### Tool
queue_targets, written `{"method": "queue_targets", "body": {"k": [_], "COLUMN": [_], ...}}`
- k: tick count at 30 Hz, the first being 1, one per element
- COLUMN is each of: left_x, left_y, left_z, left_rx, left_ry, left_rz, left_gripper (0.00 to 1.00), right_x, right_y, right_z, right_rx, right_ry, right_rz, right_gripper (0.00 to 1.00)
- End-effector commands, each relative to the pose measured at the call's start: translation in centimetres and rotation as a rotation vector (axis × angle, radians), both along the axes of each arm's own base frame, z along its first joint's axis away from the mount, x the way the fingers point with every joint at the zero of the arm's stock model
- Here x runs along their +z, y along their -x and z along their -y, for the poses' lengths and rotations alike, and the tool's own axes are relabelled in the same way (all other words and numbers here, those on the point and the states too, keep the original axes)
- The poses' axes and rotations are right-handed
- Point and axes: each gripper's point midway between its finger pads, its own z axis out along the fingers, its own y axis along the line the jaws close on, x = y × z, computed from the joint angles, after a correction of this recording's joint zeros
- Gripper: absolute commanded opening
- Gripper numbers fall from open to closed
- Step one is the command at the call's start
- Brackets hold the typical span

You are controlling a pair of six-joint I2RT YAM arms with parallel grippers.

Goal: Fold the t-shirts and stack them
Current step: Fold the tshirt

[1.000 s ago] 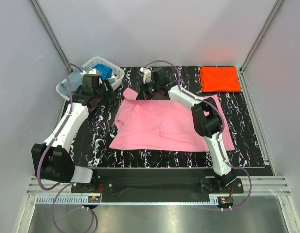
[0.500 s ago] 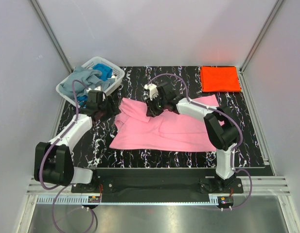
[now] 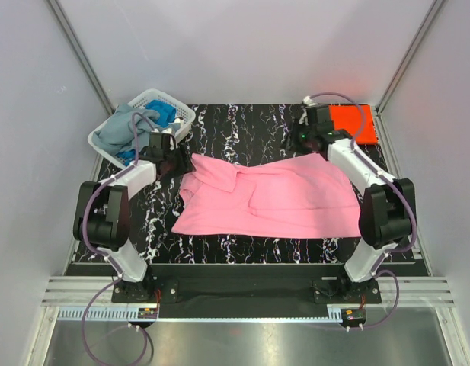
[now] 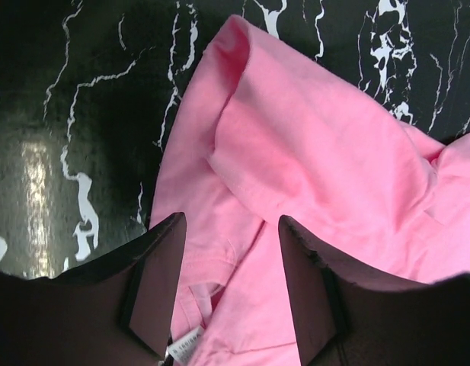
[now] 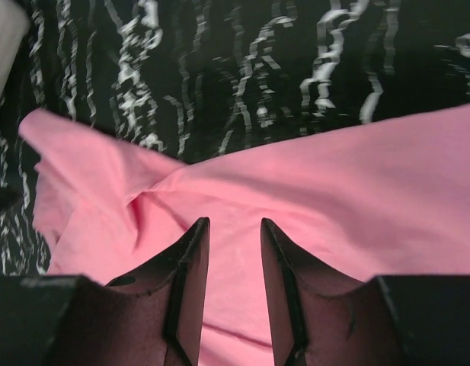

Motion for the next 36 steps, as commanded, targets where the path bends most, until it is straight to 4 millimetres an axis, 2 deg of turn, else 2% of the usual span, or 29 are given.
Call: {"method": "queue_targets", "body": {"k": [1, 3, 7, 13, 21, 26, 31, 35, 36], "left_x": [1.8, 0.8, 0.0, -0.1, -1.0, -1.1, -1.8, -1.6, -1.4], "left_y": [-3.2, -3.5, -4.0, -5.4, -5.4, -5.6, -5.4, -5.2, -5.2], "left_z": [1.0, 0.9, 1.0, 1.0, 1.8, 1.9, 2.2, 2.2, 2.2], "left_rx": [-0.104, -0.124, -0.173, -0.221, -0.271, -0.270, -0.273, -0.270, -0.269], "left_ry": [-0.001, -0.025, -0.047, -0.092, -0.065, -0.064, -0.048, -0.042, -0.043], "left_rz": [0.131, 0.125, 0.148, 0.164, 0.143, 0.145, 0.114, 0.112, 0.115], "left_gripper": [0.57, 0.57, 0.57, 0.57, 0.52, 0.50, 0.47, 0.41, 0.33], "right_x": [2.1, 2.2, 1.8, 1.0, 1.2, 1.4, 0.6, -0.2, -0.3], "right_y": [0.7, 0.8, 0.9, 0.4, -0.9, -1.3, -1.2, -1.3, -1.4], "right_z": [1.9, 1.9, 1.4, 1.1, 3.8, 4.3, 4.6, 5.8, 6.5], "right_rx": [-0.076, -0.065, -0.047, -0.059, -0.177, -0.188, -0.206, -0.267, -0.296], "right_ry": [-0.019, -0.022, -0.045, -0.065, -0.093, -0.099, -0.108, -0.104, -0.095], "right_rz": [-0.007, -0.004, -0.014, -0.035, -0.055, -0.052, -0.073, -0.098, -0.106], "right_gripper": [0.40, 0.40, 0.40, 0.40, 0.41, 0.42, 0.42, 0.42, 0.43]}}
